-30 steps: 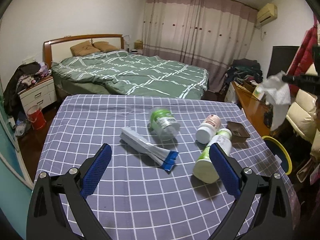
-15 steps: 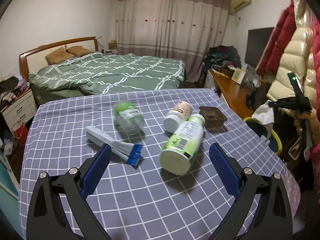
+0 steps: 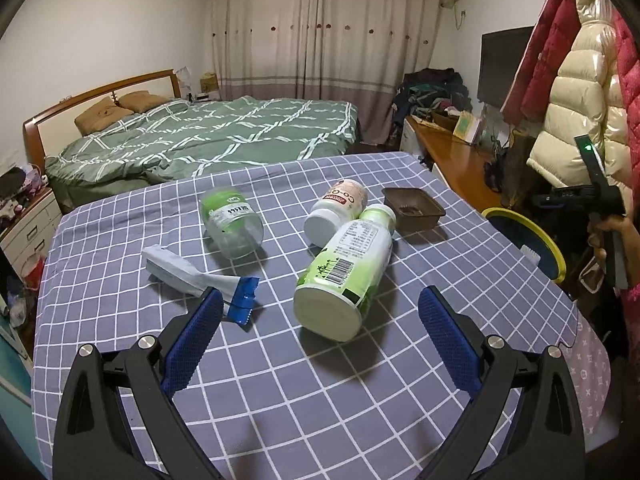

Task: Collect trash
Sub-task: 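Grasp the green-labelled milk bottle by its base with the left tool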

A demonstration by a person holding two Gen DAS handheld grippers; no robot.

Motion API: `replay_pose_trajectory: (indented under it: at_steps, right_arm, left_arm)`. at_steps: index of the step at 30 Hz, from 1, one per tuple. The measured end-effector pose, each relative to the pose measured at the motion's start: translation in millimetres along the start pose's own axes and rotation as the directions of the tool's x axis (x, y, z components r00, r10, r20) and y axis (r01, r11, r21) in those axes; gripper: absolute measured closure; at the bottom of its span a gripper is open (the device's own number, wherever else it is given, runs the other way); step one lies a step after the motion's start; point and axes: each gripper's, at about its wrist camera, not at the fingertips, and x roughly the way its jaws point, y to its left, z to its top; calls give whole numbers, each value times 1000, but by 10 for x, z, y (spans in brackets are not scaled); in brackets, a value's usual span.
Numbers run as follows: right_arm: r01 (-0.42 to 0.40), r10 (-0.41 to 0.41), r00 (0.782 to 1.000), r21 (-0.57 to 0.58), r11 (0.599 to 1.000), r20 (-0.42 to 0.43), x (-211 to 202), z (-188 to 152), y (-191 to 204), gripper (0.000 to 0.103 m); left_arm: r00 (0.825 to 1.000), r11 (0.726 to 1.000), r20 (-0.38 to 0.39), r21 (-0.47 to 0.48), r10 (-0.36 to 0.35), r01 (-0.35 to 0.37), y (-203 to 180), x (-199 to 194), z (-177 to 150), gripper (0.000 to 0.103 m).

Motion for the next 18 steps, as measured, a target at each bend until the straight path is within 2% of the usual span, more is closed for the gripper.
replay_pose_trajectory:
  at_steps: [6,14,18]
  right_arm:
    - [-84,84,996,-13,996,6,-88,-148,83,78]
    - [-136,136,991,-20,990,8,-180,-286,69,76]
    - [-149,149,989,-18,989,-6,-162,-348,29,76]
  left_arm:
    - [998,1000,-53,12,-26,27,-76,200,138,7]
    - [989,997,-135,42,-52,58,-117,605,207,7]
    - [984,996,-170,61,-55,67,-150,758,162,12]
